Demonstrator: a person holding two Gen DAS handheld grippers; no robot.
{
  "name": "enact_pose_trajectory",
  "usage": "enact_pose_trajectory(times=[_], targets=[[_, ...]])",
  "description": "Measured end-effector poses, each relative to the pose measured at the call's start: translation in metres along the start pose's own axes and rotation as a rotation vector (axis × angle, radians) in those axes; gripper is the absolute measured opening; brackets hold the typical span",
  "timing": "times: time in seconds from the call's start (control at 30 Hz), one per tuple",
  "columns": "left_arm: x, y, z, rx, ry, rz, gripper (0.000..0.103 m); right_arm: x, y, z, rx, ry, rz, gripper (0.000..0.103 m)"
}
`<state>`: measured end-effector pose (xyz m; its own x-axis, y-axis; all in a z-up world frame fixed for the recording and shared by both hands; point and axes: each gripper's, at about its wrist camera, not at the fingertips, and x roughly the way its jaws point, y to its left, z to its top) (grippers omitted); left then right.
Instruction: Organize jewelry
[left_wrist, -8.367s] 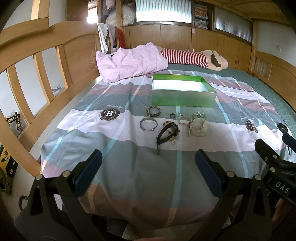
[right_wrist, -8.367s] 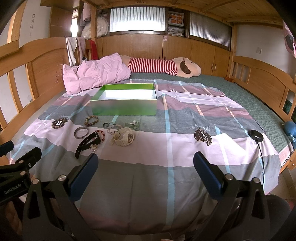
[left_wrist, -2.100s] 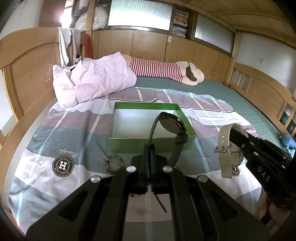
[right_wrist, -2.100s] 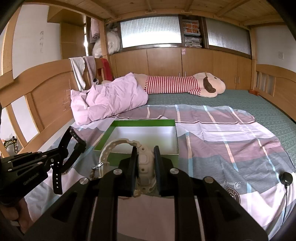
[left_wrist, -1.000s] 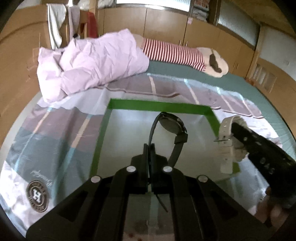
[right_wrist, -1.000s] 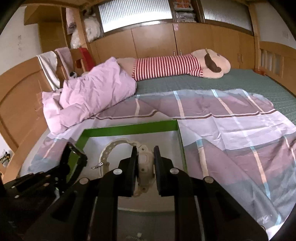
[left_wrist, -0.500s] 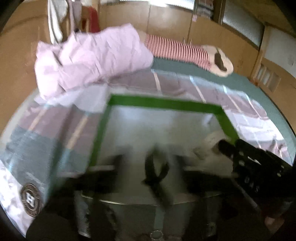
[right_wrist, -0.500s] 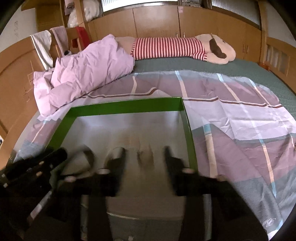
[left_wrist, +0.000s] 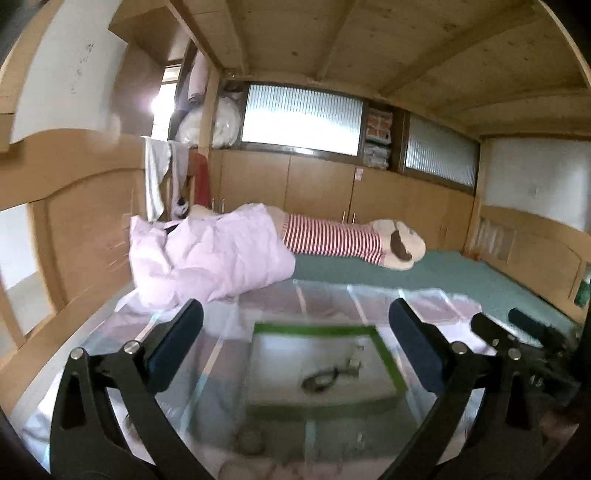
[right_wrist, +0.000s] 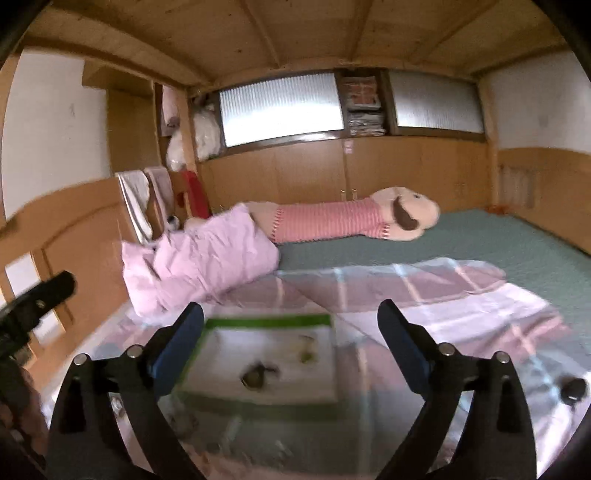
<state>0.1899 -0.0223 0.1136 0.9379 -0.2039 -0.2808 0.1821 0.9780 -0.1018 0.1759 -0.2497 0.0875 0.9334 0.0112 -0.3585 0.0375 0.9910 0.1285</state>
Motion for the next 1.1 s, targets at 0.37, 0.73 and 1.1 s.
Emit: enact_pose_trajectory(times=[0.37, 0.73, 1.1], targets=[[-0.058, 0.01, -0.063, 0.029, 0.216, 0.067, 0.099, -0.058, 0.01, -0.068, -0.031, 0.153, 0.023, 0.093], [-0.056, 0.02, -0.087, 0.007, 0.284, 0.088, 0.099, -0.062, 0.018, -0.084, -0.05, 0.16, 0.02, 0.093], [-0.054, 0.018, -0.086, 0.023, 0.293, 0.075, 0.099, -0.06, 0.014, -0.083, -0.043, 0.158, 0.019, 0.093]])
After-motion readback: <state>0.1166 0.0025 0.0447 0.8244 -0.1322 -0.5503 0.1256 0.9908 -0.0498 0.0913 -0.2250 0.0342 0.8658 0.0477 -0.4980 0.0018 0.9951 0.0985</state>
